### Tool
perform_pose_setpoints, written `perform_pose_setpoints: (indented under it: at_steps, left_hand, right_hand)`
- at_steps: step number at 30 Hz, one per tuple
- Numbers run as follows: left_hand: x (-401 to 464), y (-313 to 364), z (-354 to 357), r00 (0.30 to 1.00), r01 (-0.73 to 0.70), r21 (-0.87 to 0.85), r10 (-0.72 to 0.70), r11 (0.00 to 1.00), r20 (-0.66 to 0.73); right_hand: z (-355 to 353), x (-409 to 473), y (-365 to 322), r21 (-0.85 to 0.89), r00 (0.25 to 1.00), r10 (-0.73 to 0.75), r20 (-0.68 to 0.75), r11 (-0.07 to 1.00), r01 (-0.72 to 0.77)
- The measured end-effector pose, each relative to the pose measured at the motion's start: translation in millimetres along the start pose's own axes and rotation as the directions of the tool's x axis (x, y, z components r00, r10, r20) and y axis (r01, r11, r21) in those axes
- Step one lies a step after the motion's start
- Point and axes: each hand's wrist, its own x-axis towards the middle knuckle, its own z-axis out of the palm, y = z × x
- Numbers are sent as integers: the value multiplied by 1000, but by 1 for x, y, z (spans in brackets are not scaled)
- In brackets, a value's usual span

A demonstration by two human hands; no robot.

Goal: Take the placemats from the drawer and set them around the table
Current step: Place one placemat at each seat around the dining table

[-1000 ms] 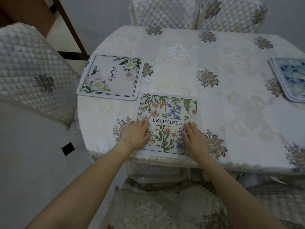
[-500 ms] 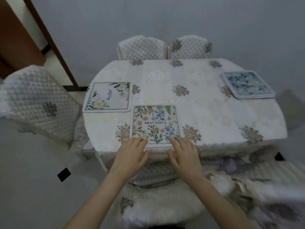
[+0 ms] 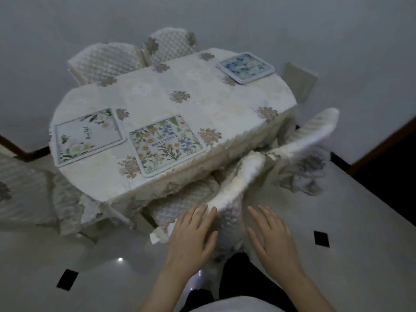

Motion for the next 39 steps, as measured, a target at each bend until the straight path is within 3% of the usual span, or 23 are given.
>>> perform_pose_setpoints:
  at_steps: [9, 19, 25, 32, 39]
  left_hand:
    - [55, 94, 8, 961, -274, 37, 272, 961, 51]
    - [119, 300, 92, 897, -422, -12, 420, 906, 140]
    - [150, 402, 121, 835, -526, -58, 528, 848, 152]
    - [220, 438, 145, 822, -538, -49, 536, 842, 192]
    - [337, 456, 171, 845, -501, -98, 510, 860, 162]
  right_hand:
    - [-58, -50, 92, -26, 974, 203, -102, 978, -206]
    - [-141, -122, 264, 17, 896, 425, -131, 904, -427]
    - [-183, -138, 334, 20, 866, 484, -129, 874, -485]
    - [-202, -101, 406, 8, 842, 523, -131, 850, -526]
    - [-218, -2, 483, -24, 845, 519, -128, 850, -526]
